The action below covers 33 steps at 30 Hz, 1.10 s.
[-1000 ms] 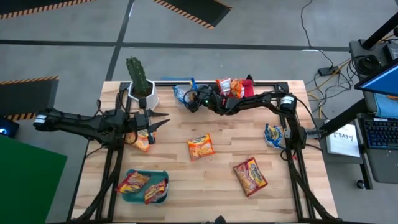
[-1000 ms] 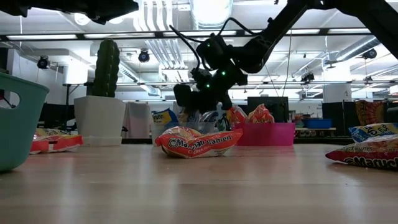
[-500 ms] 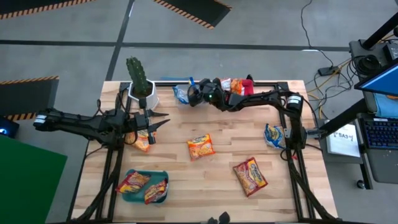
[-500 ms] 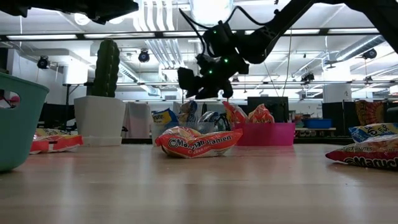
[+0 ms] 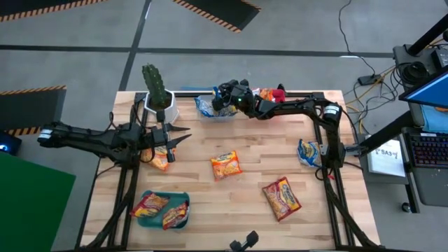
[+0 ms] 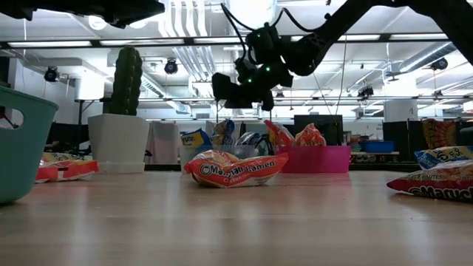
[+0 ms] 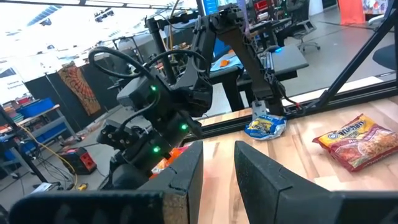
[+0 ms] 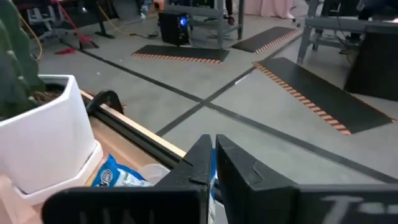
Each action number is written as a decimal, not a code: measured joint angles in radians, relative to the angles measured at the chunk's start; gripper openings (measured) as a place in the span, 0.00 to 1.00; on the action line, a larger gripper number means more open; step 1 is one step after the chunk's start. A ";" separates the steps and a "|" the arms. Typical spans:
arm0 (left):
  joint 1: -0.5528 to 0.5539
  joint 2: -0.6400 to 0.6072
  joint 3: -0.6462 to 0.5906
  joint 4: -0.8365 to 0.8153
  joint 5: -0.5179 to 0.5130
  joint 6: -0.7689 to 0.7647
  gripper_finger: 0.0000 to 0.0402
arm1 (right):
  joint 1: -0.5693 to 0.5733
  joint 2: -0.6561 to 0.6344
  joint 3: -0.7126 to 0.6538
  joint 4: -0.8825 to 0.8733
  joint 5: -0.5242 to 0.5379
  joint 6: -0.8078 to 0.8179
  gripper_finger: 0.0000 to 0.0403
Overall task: Sort Maruchan noodles
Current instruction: Put the blue noodle pack into the white bin
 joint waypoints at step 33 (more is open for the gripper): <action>0.000 0.000 0.000 0.001 0.000 0.005 0.19 | 0.013 0.141 0.017 -0.123 -0.085 0.059 0.02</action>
